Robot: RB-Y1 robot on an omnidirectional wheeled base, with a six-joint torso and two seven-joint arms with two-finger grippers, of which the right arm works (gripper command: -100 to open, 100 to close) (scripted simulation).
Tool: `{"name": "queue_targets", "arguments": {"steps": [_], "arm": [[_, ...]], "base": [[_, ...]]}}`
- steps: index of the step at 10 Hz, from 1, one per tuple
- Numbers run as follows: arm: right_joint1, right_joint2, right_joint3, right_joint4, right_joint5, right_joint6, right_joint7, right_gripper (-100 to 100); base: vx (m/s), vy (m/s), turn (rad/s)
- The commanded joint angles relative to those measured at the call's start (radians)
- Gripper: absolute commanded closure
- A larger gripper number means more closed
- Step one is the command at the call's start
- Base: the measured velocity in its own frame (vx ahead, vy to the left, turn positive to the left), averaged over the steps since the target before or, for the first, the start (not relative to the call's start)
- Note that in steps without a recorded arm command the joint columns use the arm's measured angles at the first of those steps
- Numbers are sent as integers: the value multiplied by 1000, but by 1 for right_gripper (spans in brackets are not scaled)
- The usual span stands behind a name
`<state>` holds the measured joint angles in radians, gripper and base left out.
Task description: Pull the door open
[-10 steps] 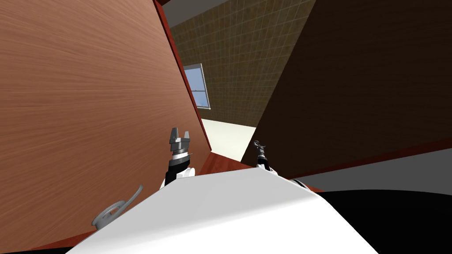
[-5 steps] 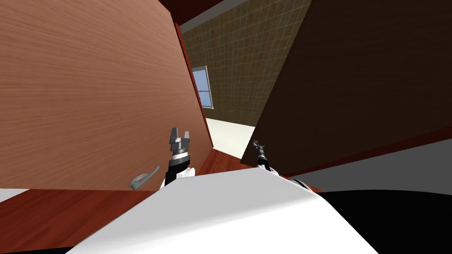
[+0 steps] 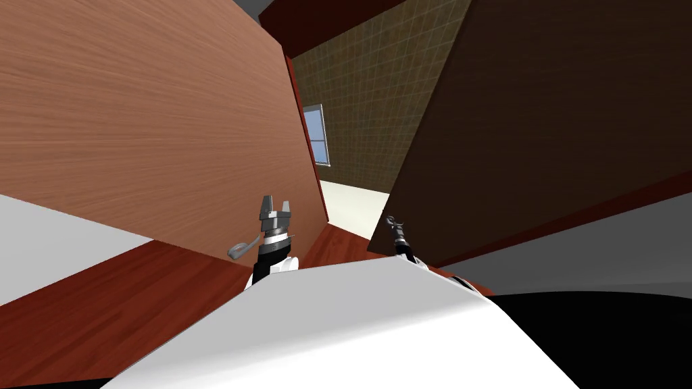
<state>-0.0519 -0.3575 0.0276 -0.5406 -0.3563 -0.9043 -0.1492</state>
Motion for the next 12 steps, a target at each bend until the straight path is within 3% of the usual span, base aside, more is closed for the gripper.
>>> {"name": "queue_targets", "arguments": {"steps": [1, 7, 8, 9, 12], "arm": [[7, -10, 16, -6, 8, -11, -18, 100], [40, -50, 82, -25, 40, -48, -84, 100], [36, -45, 78, -21, 38, -43, -77, 100], [57, -61, 103, -25, 46, -67, -101, 100], [87, -90, 138, -33, 57, -108, -137, 100]], "base": [[-224, -41, 119], [-233, -30, 100], [-108, -7, 22], [-174, -3, 136], [-240, -73, 129]]}}
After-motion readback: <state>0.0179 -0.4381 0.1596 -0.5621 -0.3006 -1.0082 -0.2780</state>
